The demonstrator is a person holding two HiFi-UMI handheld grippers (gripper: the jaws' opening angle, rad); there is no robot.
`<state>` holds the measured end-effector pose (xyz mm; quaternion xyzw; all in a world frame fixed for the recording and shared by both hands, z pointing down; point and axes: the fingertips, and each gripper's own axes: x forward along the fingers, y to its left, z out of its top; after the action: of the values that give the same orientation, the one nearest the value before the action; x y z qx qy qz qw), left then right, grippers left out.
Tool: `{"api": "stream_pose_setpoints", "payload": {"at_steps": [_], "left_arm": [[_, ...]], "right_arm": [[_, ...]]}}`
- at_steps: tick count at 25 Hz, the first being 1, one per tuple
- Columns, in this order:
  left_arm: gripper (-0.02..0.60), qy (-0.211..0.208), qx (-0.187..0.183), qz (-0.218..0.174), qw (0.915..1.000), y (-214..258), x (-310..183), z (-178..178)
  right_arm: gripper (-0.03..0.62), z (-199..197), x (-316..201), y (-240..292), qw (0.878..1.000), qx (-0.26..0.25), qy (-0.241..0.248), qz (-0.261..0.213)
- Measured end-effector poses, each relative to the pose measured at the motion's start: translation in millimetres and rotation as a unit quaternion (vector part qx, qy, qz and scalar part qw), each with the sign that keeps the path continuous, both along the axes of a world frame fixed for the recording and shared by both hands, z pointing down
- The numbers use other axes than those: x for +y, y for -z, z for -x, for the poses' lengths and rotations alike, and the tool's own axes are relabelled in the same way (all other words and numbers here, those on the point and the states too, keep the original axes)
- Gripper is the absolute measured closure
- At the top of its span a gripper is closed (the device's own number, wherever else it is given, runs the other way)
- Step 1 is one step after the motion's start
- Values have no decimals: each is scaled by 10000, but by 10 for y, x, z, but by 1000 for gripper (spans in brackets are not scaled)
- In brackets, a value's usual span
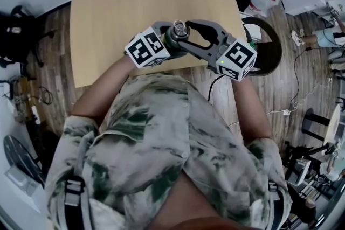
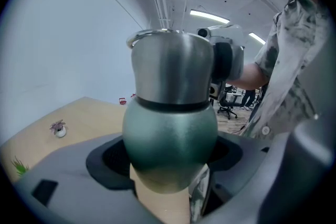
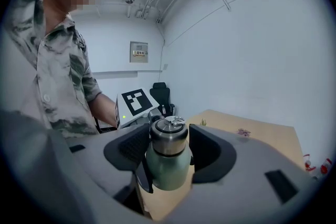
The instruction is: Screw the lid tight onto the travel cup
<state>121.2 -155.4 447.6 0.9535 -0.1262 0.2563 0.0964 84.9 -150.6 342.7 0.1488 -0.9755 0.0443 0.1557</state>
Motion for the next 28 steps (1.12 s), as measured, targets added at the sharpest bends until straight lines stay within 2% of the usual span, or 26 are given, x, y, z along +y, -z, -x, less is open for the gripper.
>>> {"api": "stream_pose_setpoints", "payload": {"at_steps": [9, 15, 19, 23, 28], "left_arm": [[199, 306, 36, 38, 9995, -32, -110, 26], [199, 811, -14, -30, 9967, -1, -241, 68], [199, 881, -64, -56, 9961, -21, -254, 64], [199, 717, -25, -40, 9974, -5, -221, 66], [199, 450, 38, -57, 9990, 23, -189, 83]], "right_arm": [[355, 38, -97, -47, 9996, -7, -283, -85], [356, 55, -203, -47, 9944, -43, -1051, -75], [356, 48, -207, -63, 9897, -45, -1426, -136], [353, 48, -177, -58, 9925, -74, -1217, -122], [319, 38, -117, -31, 9989, -76, -472, -7]]}}
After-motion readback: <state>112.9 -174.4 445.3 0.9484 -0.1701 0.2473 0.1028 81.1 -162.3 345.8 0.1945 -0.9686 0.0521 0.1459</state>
